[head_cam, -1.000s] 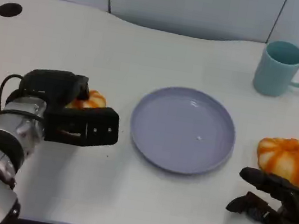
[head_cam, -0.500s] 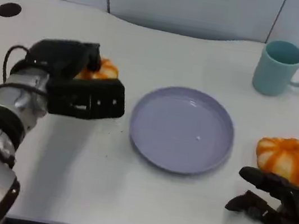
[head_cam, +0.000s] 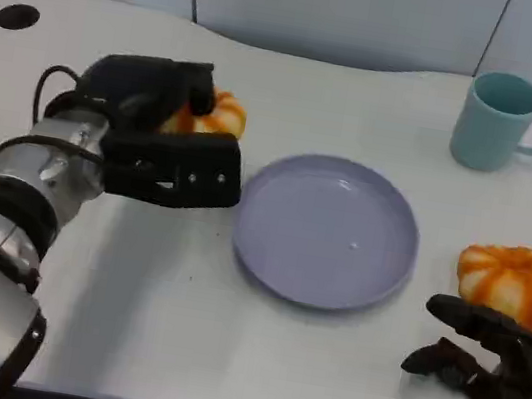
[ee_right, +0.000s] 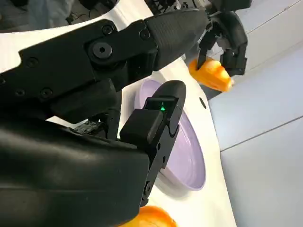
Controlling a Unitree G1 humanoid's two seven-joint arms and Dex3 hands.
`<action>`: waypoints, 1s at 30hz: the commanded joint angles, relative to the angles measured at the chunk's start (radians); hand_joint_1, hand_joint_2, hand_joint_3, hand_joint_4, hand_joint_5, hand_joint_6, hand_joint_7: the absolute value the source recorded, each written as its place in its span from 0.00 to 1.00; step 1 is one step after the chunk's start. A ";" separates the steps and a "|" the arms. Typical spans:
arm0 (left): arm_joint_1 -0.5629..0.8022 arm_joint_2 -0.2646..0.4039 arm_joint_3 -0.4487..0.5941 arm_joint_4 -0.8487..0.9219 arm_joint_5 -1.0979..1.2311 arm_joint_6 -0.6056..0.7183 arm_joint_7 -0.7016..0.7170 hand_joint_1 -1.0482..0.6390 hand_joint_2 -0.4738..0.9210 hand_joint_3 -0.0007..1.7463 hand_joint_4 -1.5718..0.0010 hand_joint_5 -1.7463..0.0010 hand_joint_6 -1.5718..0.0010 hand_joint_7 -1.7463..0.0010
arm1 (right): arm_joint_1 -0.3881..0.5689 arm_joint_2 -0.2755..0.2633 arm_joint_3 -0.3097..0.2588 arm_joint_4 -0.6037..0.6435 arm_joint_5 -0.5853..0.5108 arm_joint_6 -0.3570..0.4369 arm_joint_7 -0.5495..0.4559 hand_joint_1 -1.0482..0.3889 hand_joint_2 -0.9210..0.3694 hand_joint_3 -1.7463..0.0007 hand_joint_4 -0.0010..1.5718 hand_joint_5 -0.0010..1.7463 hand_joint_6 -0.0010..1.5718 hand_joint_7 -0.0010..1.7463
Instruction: Grasp the bread from the table and place it into the plate.
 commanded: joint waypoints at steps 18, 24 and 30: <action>-0.054 -0.103 -0.072 -0.017 0.034 -0.055 0.012 0.49 0.82 0.55 0.46 0.00 0.58 0.00 | 0.027 -0.003 0.016 -0.011 -0.013 0.039 -0.016 0.44 0.00 0.96 0.35 0.65 0.61 0.00; -0.054 -0.138 -0.099 -0.012 0.056 -0.063 0.023 0.49 0.80 0.56 0.45 0.00 0.58 0.00 | 0.031 -0.003 0.024 -0.022 -0.017 0.044 -0.018 0.44 0.00 0.96 0.35 0.65 0.61 0.01; -0.057 -0.172 -0.113 -0.005 0.061 -0.055 0.016 0.49 0.79 0.57 0.44 0.00 0.56 0.00 | 0.030 -0.002 0.024 -0.020 -0.012 0.045 -0.011 0.45 0.00 0.94 0.34 0.65 0.61 0.00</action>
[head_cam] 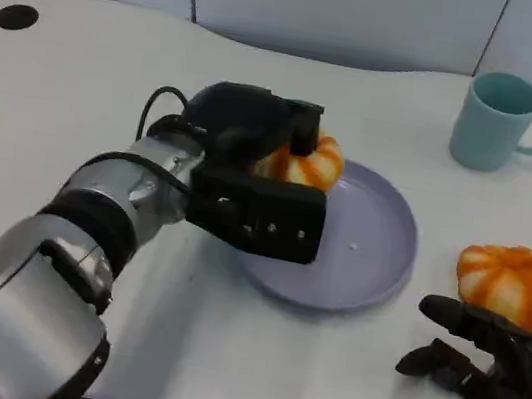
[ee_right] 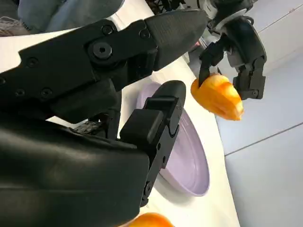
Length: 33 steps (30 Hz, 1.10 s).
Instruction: Grasp the bread from the table and place it into the plate.
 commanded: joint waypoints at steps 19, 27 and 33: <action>-0.029 -0.085 -0.052 0.031 0.030 0.064 -0.014 0.46 0.80 0.57 0.45 0.00 0.59 0.00 | 0.030 0.003 0.008 -0.002 -0.004 0.013 0.000 0.45 0.00 0.94 0.33 0.66 0.60 0.00; -0.018 -0.088 -0.056 0.038 0.040 0.069 -0.008 0.47 0.79 0.55 0.44 0.00 0.58 0.00 | 0.033 0.003 0.011 -0.011 -0.001 0.022 -0.004 0.44 0.00 0.94 0.32 0.66 0.60 0.00; -0.022 -0.092 -0.041 0.041 0.023 0.068 -0.060 0.47 0.81 0.42 0.51 0.00 0.54 0.20 | 0.036 0.005 0.011 -0.018 0.003 0.029 -0.003 0.44 0.00 0.94 0.32 0.65 0.60 0.00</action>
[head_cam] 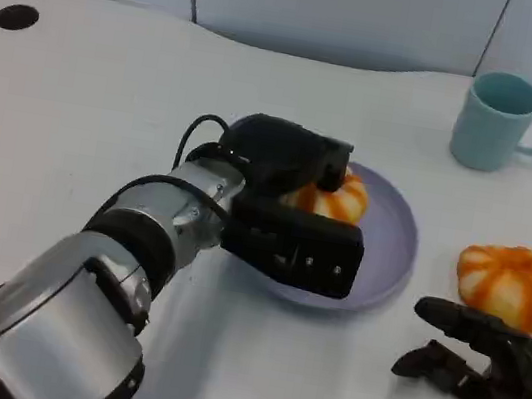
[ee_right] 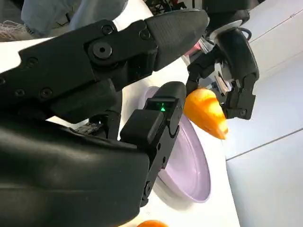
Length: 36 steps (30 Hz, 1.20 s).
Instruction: Grasp the bread from the table and place it into the plate.
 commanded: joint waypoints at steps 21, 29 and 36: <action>-0.037 0.008 -0.006 -0.001 0.002 -0.012 -0.187 0.21 1.00 0.13 0.99 0.78 0.83 1.00 | 0.024 0.007 -0.002 0.005 0.004 0.012 -0.005 0.45 0.00 0.94 0.33 0.65 0.60 0.00; -0.045 0.014 0.014 -0.005 -0.018 -0.018 -0.264 0.09 1.00 0.17 1.00 0.88 0.89 0.99 | 0.024 0.004 0.000 0.000 -0.003 0.009 -0.017 0.45 0.00 0.94 0.33 0.66 0.61 0.00; -0.032 0.037 0.093 -0.014 -0.100 -0.039 -0.300 0.09 1.00 0.17 1.00 0.89 0.90 1.00 | 0.020 0.001 -0.002 0.007 -0.002 0.011 -0.017 0.45 0.00 0.94 0.33 0.66 0.60 0.00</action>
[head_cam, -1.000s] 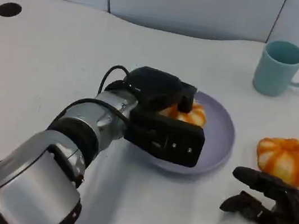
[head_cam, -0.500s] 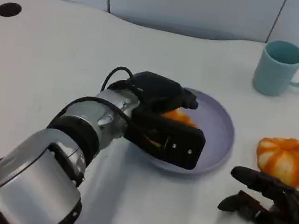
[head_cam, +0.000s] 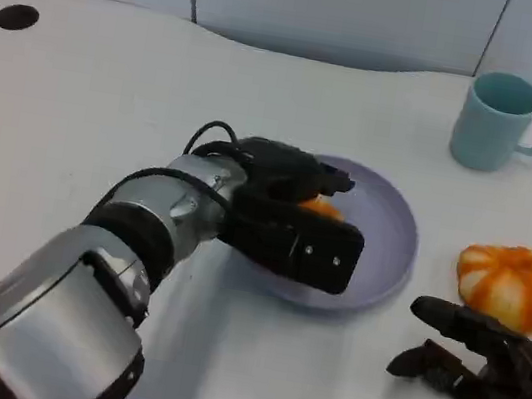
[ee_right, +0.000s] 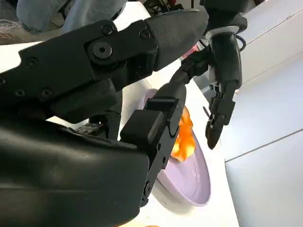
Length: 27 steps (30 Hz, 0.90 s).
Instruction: Grasp the bread from the table and place it into the plate.
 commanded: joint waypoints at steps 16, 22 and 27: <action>0.086 0.104 0.332 -0.047 -0.368 -0.201 -0.224 0.13 1.00 0.18 0.98 0.86 0.89 0.99 | -0.005 -0.020 -0.008 0.054 -0.010 -0.005 -0.008 0.44 0.00 0.96 0.34 0.66 0.61 0.01; 0.135 0.107 0.473 -0.064 -0.528 -0.221 -0.350 0.17 1.00 0.17 0.96 0.83 0.86 0.98 | -0.013 -0.024 -0.010 0.069 -0.011 -0.005 -0.007 0.44 0.00 0.95 0.34 0.66 0.61 0.01; 0.181 0.108 0.583 -0.090 -0.652 -0.221 -0.438 0.18 1.00 0.17 0.94 0.81 0.85 0.98 | -0.013 -0.024 -0.010 0.066 -0.011 -0.002 -0.014 0.45 0.00 0.95 0.34 0.65 0.61 0.01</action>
